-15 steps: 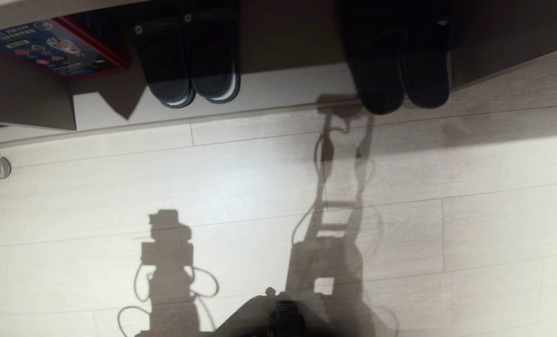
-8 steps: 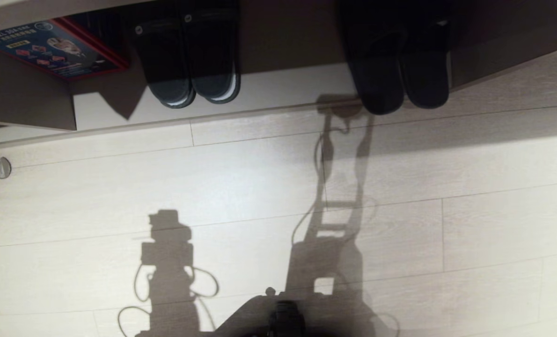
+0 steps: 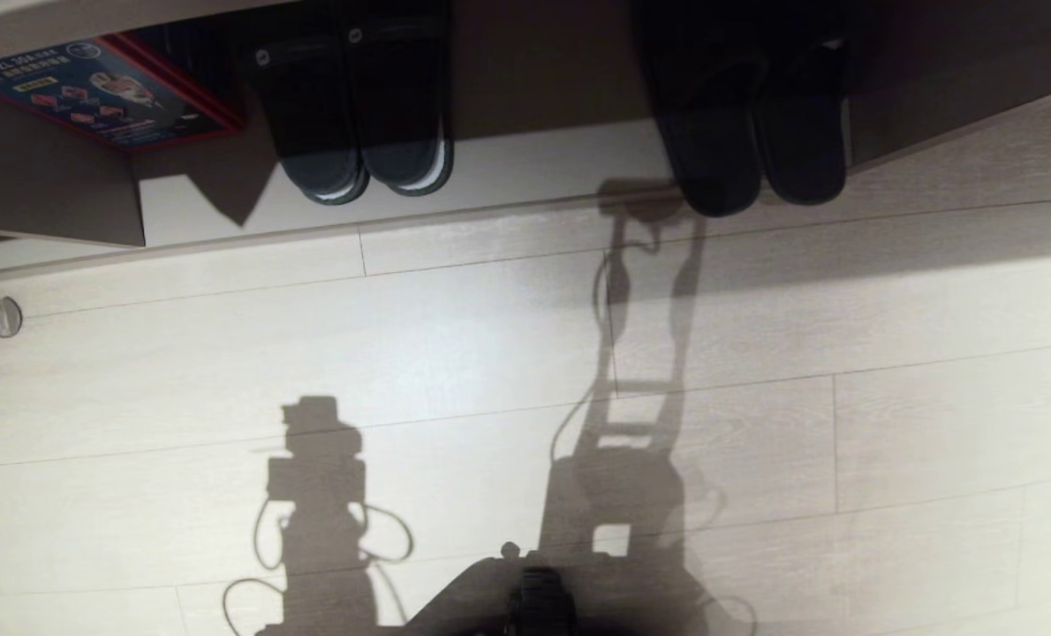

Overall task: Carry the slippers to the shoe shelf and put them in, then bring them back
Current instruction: Pick up the slippers in the shoe cabinet

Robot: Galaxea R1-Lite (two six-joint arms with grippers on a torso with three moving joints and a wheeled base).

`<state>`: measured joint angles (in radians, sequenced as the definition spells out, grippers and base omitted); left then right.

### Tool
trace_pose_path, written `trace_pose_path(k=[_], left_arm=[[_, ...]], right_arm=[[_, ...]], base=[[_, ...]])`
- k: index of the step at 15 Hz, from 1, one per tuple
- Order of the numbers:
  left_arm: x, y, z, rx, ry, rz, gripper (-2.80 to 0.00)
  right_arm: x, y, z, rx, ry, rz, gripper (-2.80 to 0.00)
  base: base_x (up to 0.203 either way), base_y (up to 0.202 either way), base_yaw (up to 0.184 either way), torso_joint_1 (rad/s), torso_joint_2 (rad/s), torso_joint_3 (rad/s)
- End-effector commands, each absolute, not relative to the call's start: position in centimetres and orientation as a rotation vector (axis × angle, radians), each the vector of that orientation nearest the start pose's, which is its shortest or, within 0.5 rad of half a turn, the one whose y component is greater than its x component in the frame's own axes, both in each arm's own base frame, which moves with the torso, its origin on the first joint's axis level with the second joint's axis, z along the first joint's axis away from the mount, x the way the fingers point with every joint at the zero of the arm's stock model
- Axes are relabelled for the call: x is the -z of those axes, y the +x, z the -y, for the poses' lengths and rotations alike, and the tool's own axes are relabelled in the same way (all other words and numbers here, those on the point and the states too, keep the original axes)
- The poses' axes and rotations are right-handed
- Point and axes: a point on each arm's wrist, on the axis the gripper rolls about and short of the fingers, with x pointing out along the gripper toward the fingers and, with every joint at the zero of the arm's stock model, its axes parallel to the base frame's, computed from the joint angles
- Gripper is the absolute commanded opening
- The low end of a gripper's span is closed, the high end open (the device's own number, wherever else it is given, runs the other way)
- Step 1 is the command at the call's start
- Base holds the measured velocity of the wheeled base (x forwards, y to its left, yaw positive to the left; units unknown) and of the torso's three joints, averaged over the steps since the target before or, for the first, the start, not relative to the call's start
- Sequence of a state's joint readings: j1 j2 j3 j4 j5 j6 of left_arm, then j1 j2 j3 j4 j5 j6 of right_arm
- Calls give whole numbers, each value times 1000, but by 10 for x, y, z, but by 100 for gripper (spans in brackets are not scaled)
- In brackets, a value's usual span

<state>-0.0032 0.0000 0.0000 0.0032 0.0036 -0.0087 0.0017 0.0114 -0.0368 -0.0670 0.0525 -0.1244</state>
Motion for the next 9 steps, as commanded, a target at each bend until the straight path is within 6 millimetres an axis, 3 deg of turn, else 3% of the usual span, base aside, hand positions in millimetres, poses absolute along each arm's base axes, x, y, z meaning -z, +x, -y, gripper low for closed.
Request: trace_pose_path(k=[1,9], left_arm=[[-75,-23,0,-2,-8,-5,-280],[-75,-23,0,-2,-11,-5,-280]], right_arm=[[-78,-23,0,-20,-119,32,-280],[-74,-23,0,-14,-72,-9,-280]], base=[[0,0,0,0,0,0],[0,0,0,0,0,0]])
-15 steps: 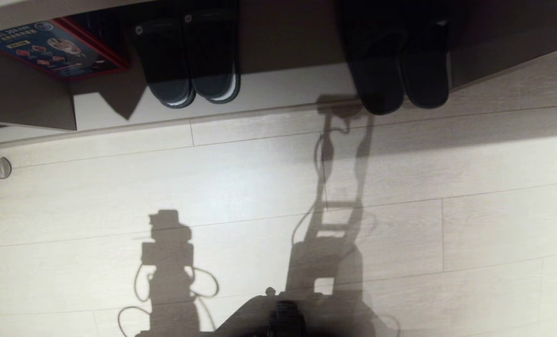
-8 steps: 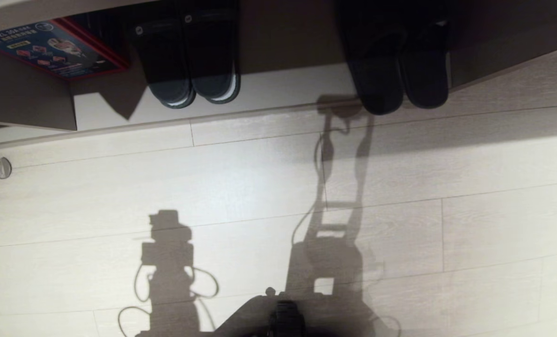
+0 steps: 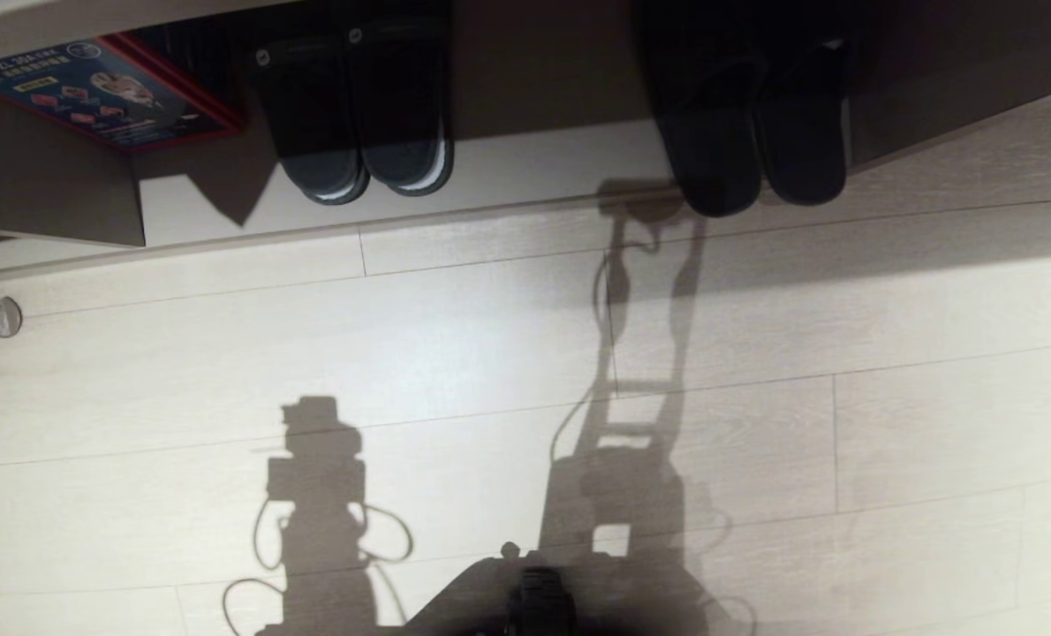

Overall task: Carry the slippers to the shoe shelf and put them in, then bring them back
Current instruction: Pick up the slippers in the shoe cabinet

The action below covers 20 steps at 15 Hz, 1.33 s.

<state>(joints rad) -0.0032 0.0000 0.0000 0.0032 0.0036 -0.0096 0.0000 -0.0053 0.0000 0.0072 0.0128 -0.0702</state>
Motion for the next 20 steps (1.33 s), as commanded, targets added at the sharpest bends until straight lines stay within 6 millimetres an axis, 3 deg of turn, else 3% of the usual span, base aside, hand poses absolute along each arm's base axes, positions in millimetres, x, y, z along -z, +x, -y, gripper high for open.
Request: trace_pose_path(k=[1,6,8,10,13,17,18,20], left_arm=[[-75,-23,0,-2,-12,-5,-280],[-75,-23,0,-2,-14,-3,-280],[-75,-23,0,-2,-14,-5,-280],[-75,-23,0,-2,-14,-5,-280],[-75,-23,0,-2,-14,-5,-280],[-75,-23,0,-2,-14,-5,-280],[-75,-23,0,-2,-14,-5,-280],[-75,-23,0,-2,-14,-5,-280]], right_arm=[[-74,-23,0,-12,-71,-9,-280],[-79,-24,0,-18,-71,6,-280],[-109,-30,-1,-30,-68,66,-280],[-147,-20,-1,-46,-66,55,-280],[-203,31,-2,-70,-71,-1,-280],[-242,127,-6,-129,-122,33,-280],[-243,155,-9,-144,-139,45,0],[-245,199,-16,-175,-173,118,0]], base=[[0,0,0,0,0,0],[0,0,0,0,0,0],[0,0,0,0,0,0],[0,0,0,0,0,0],[0,0,0,0,0,0],[0,0,0,0,0,0],[0,0,0,0,0,0],[0,0,0,0,0,0]])
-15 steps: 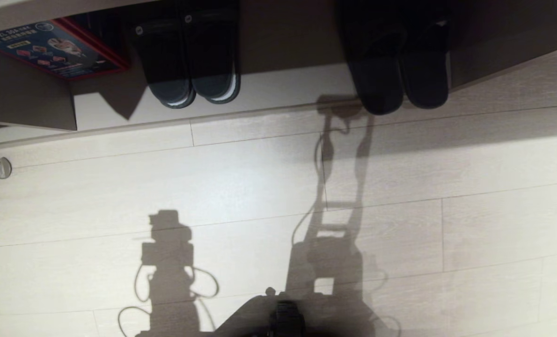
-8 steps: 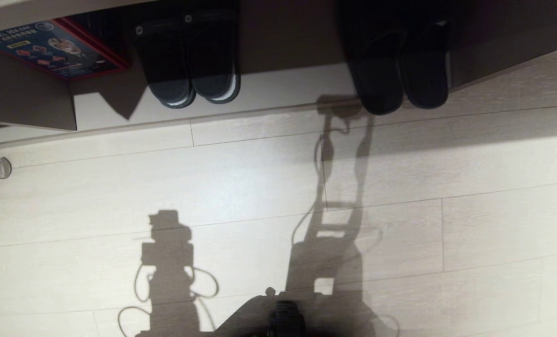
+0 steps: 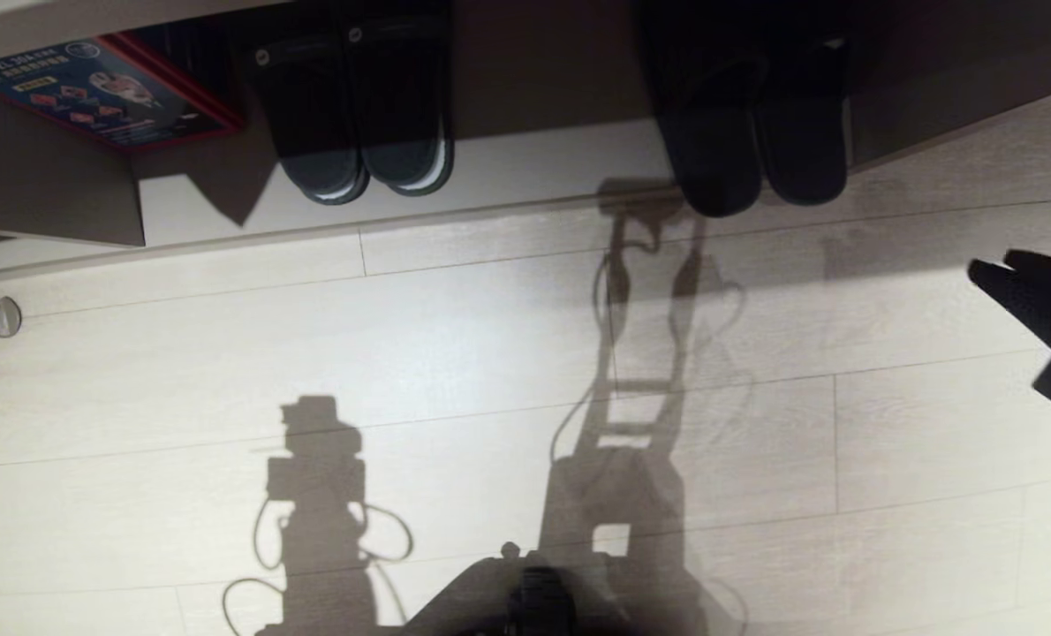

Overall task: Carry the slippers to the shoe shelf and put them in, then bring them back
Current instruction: Pick up the slippers in the shoe cabinet

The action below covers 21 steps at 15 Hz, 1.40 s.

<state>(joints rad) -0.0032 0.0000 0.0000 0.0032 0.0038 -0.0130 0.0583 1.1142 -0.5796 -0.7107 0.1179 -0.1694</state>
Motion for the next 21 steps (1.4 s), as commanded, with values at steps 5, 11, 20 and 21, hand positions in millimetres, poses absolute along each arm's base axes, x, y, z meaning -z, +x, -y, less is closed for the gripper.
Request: trace_pose_path(k=[5,11,20,21], left_arm=[[-75,-23,0,-2,-14,-5,-280],[-75,-23,0,-2,-14,-5,-280],[-75,-23,0,-2,-14,-5,-280],[-75,-23,0,-2,-14,-5,-280]], right_arm=[[-262,282,-38,-200,-199,406,0],[-283,351,-56,-209,-192,567,0],[-299,416,-68,-200,-181,702,0],[-302,423,-69,-198,-178,721,0]], base=[[0,0,0,0,0,0],[0,0,0,0,0,0],[0,0,0,0,0,0],[0,0,0,0,0,0]])
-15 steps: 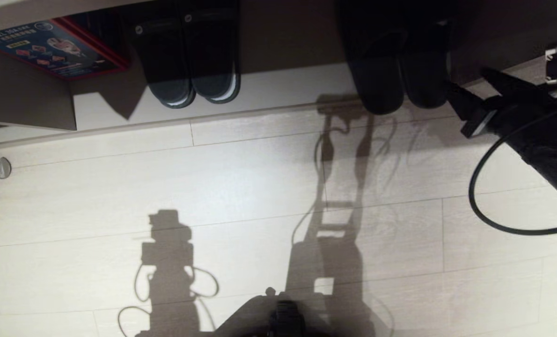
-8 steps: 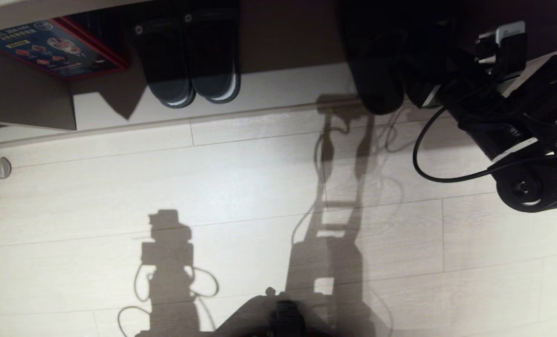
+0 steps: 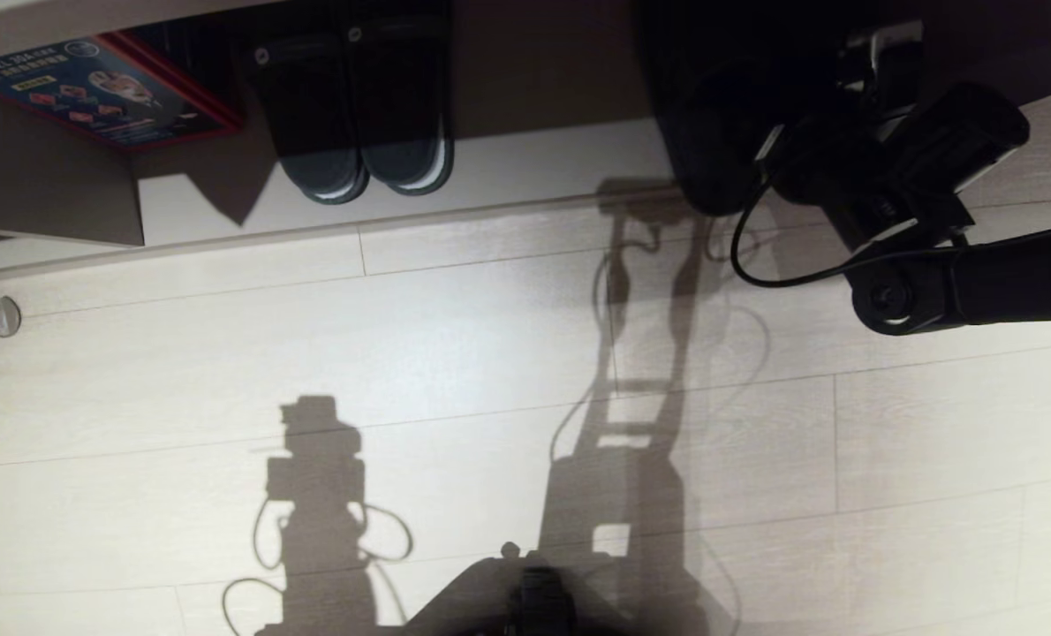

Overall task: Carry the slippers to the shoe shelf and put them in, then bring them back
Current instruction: Pick up the slippers in the shoe cabinet

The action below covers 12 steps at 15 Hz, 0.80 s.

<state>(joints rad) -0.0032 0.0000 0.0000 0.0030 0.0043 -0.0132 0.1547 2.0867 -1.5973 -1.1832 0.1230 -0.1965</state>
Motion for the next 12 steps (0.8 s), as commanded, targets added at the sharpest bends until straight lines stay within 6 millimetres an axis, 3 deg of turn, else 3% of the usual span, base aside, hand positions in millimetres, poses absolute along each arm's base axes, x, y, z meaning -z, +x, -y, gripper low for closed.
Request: trace_pose_path(k=[1,3,4,7,12], left_arm=[[-75,-23,0,-2,-14,-5,-280],[-75,-23,0,-2,-14,-5,-280],[-75,-23,0,-2,-14,-5,-280],[-75,-23,0,-2,-14,-5,-280],[-75,-23,0,-2,-14,-5,-280]], right_arm=[[-303,430,-70,-199,-175,723,0],[-302,440,-72,-207,-164,701,0],[-301,443,-72,-209,-159,704,-280],[-310,451,-74,-229,-126,754,-280],[-315,446,-76,-241,-125,760,-280]], base=[[0,0,0,0,0,0],[0,0,0,0,0,0],[0,0,0,0,0,0],[0,0,0,0,0,0],[0,0,0,0,0,0]])
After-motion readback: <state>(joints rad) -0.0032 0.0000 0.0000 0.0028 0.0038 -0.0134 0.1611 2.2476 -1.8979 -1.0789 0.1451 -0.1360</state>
